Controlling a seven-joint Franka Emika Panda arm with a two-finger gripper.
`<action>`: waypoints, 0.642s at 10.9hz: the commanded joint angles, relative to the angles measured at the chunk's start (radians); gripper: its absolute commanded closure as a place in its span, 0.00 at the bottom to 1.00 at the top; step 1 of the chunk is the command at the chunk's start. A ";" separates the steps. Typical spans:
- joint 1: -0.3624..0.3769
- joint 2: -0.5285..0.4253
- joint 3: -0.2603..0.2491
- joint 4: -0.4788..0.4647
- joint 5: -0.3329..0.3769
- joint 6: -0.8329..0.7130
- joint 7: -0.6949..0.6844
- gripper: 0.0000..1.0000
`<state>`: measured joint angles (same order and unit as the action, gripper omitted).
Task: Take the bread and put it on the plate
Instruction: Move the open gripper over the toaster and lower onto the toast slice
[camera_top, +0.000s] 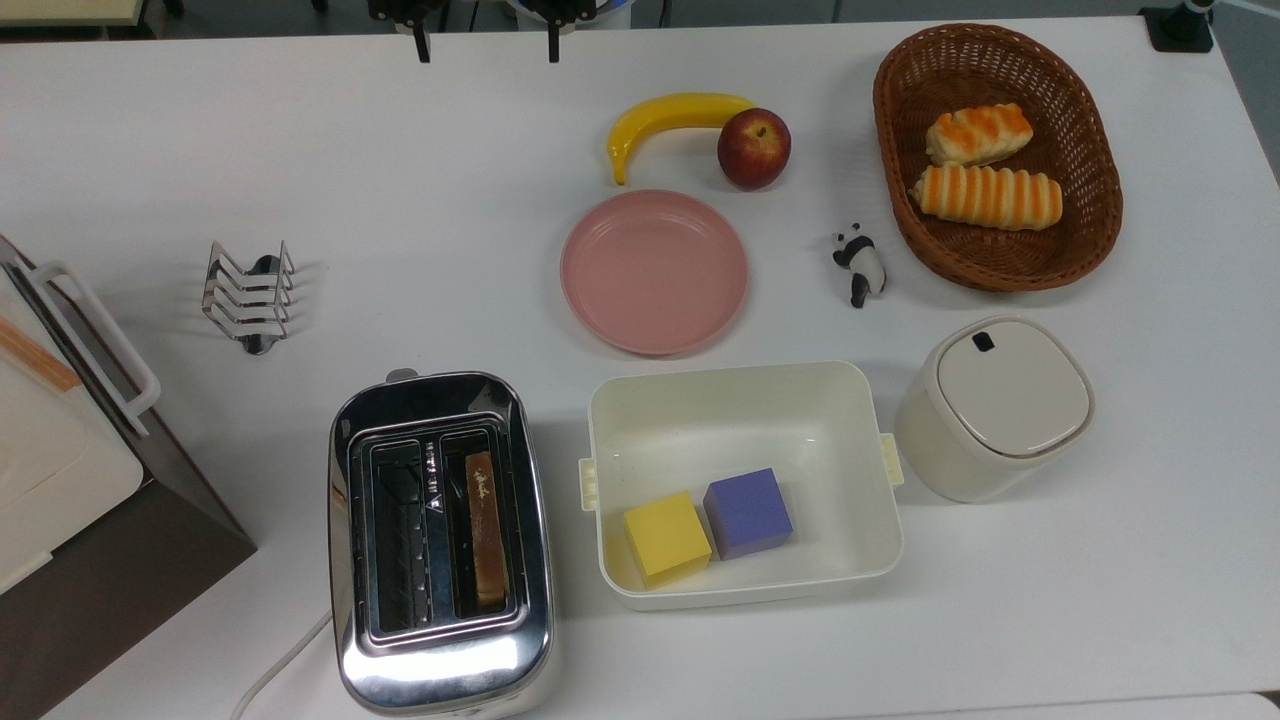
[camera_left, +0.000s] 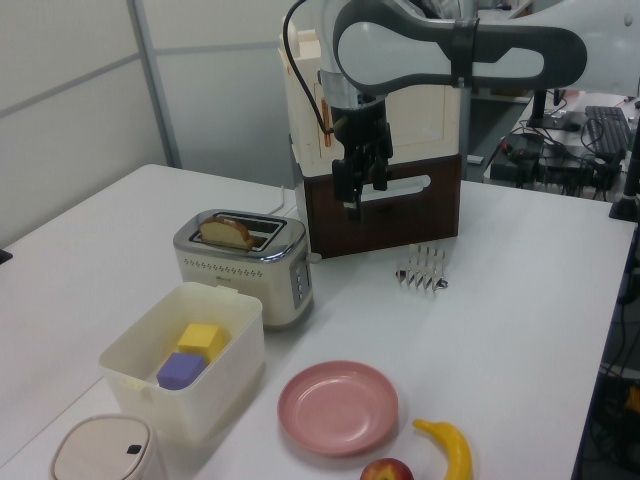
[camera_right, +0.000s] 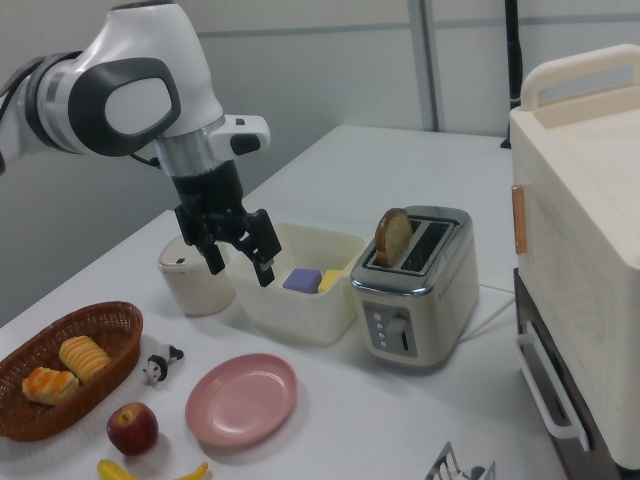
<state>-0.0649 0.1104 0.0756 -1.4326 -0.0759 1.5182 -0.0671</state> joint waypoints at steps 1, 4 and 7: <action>-0.025 -0.034 -0.007 -0.031 0.024 -0.006 0.017 0.00; -0.026 -0.031 -0.007 -0.031 0.022 0.006 0.004 0.00; -0.026 -0.021 -0.005 -0.029 0.025 0.013 0.004 0.00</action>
<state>-0.0926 0.1104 0.0747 -1.4326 -0.0753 1.5182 -0.0618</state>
